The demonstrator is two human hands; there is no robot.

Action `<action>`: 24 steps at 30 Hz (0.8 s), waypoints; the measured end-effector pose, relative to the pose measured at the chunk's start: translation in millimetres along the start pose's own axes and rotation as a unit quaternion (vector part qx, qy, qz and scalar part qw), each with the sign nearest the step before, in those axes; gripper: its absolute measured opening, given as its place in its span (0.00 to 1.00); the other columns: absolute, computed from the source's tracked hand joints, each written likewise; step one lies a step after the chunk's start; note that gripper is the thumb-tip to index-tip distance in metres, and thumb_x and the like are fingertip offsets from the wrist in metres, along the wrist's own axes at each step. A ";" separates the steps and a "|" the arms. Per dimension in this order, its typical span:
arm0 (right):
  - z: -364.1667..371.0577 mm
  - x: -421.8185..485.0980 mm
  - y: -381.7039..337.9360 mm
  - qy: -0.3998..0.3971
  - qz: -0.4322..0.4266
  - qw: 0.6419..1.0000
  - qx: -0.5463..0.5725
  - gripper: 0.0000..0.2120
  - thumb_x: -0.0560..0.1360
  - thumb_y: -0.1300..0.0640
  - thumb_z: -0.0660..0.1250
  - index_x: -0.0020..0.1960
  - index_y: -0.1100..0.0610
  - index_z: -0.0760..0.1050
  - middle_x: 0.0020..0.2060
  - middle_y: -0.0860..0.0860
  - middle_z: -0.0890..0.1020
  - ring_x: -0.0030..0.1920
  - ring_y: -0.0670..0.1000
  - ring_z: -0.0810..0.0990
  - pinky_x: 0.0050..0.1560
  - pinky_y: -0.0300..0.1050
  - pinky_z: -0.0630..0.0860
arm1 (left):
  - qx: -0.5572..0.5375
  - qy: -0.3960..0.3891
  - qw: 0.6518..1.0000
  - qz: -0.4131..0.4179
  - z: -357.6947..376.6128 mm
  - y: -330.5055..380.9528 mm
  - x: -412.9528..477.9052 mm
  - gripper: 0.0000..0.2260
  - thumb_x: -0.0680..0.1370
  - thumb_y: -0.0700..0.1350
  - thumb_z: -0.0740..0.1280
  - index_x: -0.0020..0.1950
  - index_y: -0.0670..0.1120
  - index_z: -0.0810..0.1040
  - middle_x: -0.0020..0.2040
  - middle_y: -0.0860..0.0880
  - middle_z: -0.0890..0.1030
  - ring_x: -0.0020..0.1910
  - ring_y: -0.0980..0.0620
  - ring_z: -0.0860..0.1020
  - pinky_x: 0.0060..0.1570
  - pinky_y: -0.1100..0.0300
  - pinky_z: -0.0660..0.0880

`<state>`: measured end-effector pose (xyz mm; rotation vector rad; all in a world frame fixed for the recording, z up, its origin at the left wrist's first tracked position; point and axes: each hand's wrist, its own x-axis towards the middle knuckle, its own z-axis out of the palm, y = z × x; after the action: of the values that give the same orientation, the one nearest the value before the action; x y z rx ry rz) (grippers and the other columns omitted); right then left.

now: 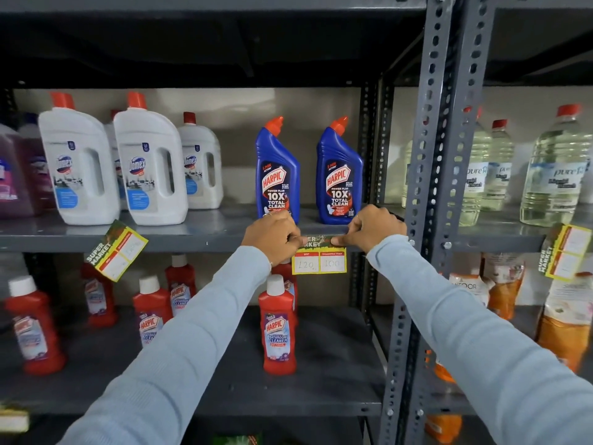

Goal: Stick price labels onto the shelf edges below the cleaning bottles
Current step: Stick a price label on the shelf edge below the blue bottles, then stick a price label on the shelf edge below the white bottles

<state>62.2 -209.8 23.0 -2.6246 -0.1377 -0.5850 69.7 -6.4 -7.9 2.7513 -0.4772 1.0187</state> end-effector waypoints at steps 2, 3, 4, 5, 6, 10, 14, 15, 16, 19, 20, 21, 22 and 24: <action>-2.6 3.4 1.2 0.001 0.013 1.000 0.011 0.29 0.61 0.39 0.76 0.53 0.57 0.79 0.49 0.51 0.84 0.52 0.55 0.81 0.54 0.53 0.80 | -0.006 0.003 1.000 -0.030 -1.0 -0.1 0.4 0.13 0.73 0.58 0.67 0.39 0.48 0.78 0.48 0.51 0.78 0.51 0.52 0.75 0.43 0.56 0.75; -2.9 5.0 2.8 0.003 0.017 1.000 0.021 0.29 0.61 0.39 0.77 0.53 0.57 0.79 0.48 0.51 0.84 0.52 0.54 0.81 0.52 0.51 0.80 | -0.021 0.002 0.998 -0.052 -2.2 -0.6 0.4 0.15 0.71 0.58 0.68 0.33 0.49 0.74 0.46 0.50 0.79 0.48 0.52 0.76 0.42 0.55 0.77; -2.9 6.6 4.1 0.005 0.015 0.999 0.031 0.27 0.60 0.40 0.78 0.51 0.57 0.79 0.47 0.50 0.84 0.52 0.54 0.81 0.50 0.50 0.80 | -0.041 0.002 0.997 -0.071 -4.1 -1.0 0.3 0.19 0.70 0.59 0.70 0.28 0.49 0.69 0.44 0.50 0.80 0.46 0.51 0.77 0.41 0.53 0.79; -2.4 8.3 5.7 0.008 0.009 0.999 0.044 0.25 0.60 0.41 0.78 0.48 0.56 0.78 0.47 0.50 0.84 0.52 0.53 0.81 0.49 0.49 0.79 | -0.060 0.005 0.995 -0.085 -5.7 -1.1 -0.2 0.22 0.68 0.59 0.71 0.25 0.49 0.65 0.43 0.49 0.81 0.45 0.52 0.78 0.41 0.52 0.80; -1.5 9.6 7.0 0.011 0.003 0.998 0.058 0.23 0.60 0.42 0.79 0.46 0.56 0.77 0.46 0.50 0.84 0.52 0.53 0.81 0.48 0.49 0.80 | -0.076 0.007 0.993 -0.094 -7.4 -0.4 -1.2 0.23 0.68 0.58 0.72 0.24 0.49 0.64 0.43 0.48 0.82 0.45 0.52 0.79 0.41 0.52 0.80; -0.3 12.6 13.2 0.008 -0.009 0.994 0.110 0.17 0.59 0.50 0.81 0.38 0.55 0.76 0.41 0.49 0.84 0.48 0.52 0.81 0.48 0.48 0.81 | -0.129 0.005 0.988 -0.089 -16.7 -5.7 -4.6 0.24 0.70 0.47 0.74 0.22 0.48 0.62 0.49 0.46 0.85 0.48 0.50 0.81 0.47 0.52 0.79; -0.3 2.4 27.1 0.034 -0.019 0.988 0.151 0.10 0.67 0.66 0.75 0.35 0.53 0.76 0.39 0.52 0.85 0.46 0.54 0.84 0.55 0.51 0.80 | -0.107 -0.041 0.992 -0.051 -33.7 -23.0 -22.6 0.24 0.71 0.38 0.70 0.22 0.44 0.59 0.59 0.47 0.81 0.36 0.57 0.79 0.45 0.59 0.72; 3.9 -3.1 28.1 0.060 -0.035 0.988 0.136 0.08 0.70 0.66 0.71 0.39 0.54 0.77 0.44 0.54 0.85 0.50 0.56 0.83 0.56 0.51 0.80 | -0.098 -0.046 0.993 -0.044 -37.1 -29.8 -30.3 0.24 0.71 0.38 0.70 0.23 0.44 0.58 0.60 0.48 0.81 0.34 0.61 0.77 0.45 0.60 0.70; 8.7 -10.2 25.1 0.086 -0.052 0.987 0.129 0.07 0.72 0.66 0.68 0.44 0.55 0.78 0.48 0.55 0.84 0.54 0.57 0.82 0.56 0.50 0.79 | -0.089 -0.045 0.994 -0.037 -42.1 -37.8 -38.5 0.21 0.71 0.40 0.70 0.25 0.45 0.60 0.60 0.48 0.81 0.35 0.62 0.77 0.46 0.60 0.70; 26.8 -32.9 -2.4 0.120 -0.125 0.975 0.139 0.09 0.73 0.66 0.67 0.51 0.55 0.77 0.57 0.56 0.80 0.62 0.58 0.76 0.59 0.51 0.76 | -0.079 -0.067 0.994 -0.015 -61.5 -61.5 -64.9 0.07 0.72 0.46 0.70 0.40 0.49 0.73 0.56 0.47 0.82 0.53 0.51 0.79 0.54 0.58 0.70; 33.7 -40.0 -16.9 0.118 -0.153 0.972 0.136 0.11 0.72 0.65 0.68 0.52 0.55 0.77 0.58 0.56 0.79 0.63 0.57 0.75 0.61 0.50 0.74 | -0.066 -0.081 0.995 -0.004 -69.4 -70.1 -72.8 0.07 0.73 0.48 0.69 0.48 0.50 0.73 0.57 0.48 0.81 0.55 0.49 0.77 0.55 0.56 0.71; 41.2 -47.0 -33.0 0.110 -0.179 0.969 0.133 0.12 0.72 0.65 0.68 0.54 0.56 0.77 0.58 0.55 0.78 0.63 0.57 0.74 0.64 0.50 0.72 | -0.051 -0.093 0.994 0.007 -77.1 -81.4 -80.6 0.12 0.73 0.50 0.68 0.54 0.51 0.71 0.57 0.49 0.79 0.56 0.49 0.76 0.55 0.55 0.72; 49.3 -53.4 -50.7 0.100 -0.200 0.966 0.133 0.12 0.71 0.65 0.68 0.55 0.57 0.77 0.59 0.56 0.78 0.64 0.56 0.74 0.65 0.48 0.70 | -0.034 -0.097 0.995 0.012 -86.6 -93.2 -88.1 0.15 0.74 0.52 0.68 0.58 0.53 0.69 0.58 0.50 0.78 0.56 0.49 0.76 0.55 0.53 0.73; 67.0 -64.0 -86.9 0.077 -0.227 0.961 0.138 0.13 0.72 0.63 0.70 0.55 0.60 0.77 0.59 0.56 0.77 0.64 0.56 0.73 0.65 0.42 0.66 | 0.002 -0.068 0.998 0.013 -106.0 -119.8 -101.2 0.17 0.73 0.54 0.67 0.60 0.55 0.68 0.59 0.50 0.78 0.56 0.48 0.76 0.54 0.53 0.73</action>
<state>13.3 -102.2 -23.6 -2.2684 -0.7318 -0.8494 -24.4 157.7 -0.2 2.8380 -0.5333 0.8411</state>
